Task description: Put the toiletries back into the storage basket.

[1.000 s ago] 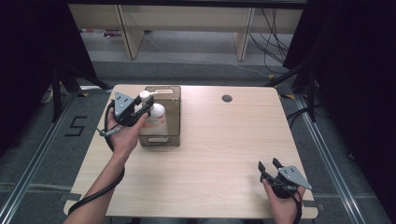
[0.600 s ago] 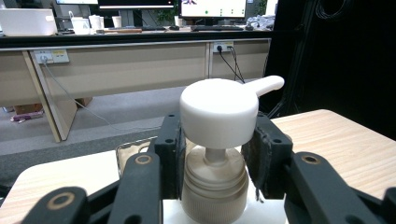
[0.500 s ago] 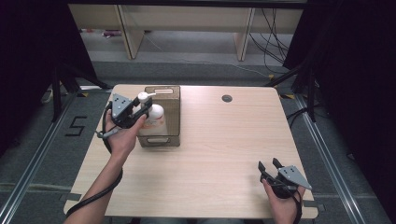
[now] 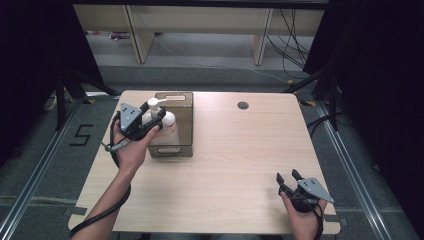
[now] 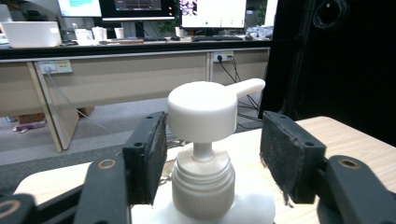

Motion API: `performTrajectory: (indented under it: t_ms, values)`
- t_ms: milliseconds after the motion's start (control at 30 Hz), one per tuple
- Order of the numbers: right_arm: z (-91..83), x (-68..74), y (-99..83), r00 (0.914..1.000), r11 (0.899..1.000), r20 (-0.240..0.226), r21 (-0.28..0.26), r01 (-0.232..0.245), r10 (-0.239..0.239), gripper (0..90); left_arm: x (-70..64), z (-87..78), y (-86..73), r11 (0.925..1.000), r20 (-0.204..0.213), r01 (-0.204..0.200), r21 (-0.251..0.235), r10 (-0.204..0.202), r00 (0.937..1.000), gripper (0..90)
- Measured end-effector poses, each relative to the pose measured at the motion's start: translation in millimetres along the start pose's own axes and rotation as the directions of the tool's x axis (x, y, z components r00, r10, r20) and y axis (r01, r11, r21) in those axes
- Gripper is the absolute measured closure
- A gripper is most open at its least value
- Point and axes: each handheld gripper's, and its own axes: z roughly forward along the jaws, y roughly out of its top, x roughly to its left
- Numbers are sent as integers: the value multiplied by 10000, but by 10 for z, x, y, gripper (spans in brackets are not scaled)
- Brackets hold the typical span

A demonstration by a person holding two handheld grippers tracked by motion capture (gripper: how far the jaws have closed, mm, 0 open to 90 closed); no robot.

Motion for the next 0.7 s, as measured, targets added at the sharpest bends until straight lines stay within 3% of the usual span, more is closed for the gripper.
performTrajectory:
  t_ms: [233,533,700]
  values:
    - [-12,0,5,10000,9998,54,205,-2,1,411,4,-86,-5,10000,66,-82,41,81,9999,380]
    - [2,0,0,10000,10000,-15,-12,31,-31,410,35,-245,-70,10000,232,18,63,-20,9997,377]
    - [-6,24,-2,9996,9995,-23,103,-286,286,410,46,-358,-130,10000,339,48,52,-49,9994,376]
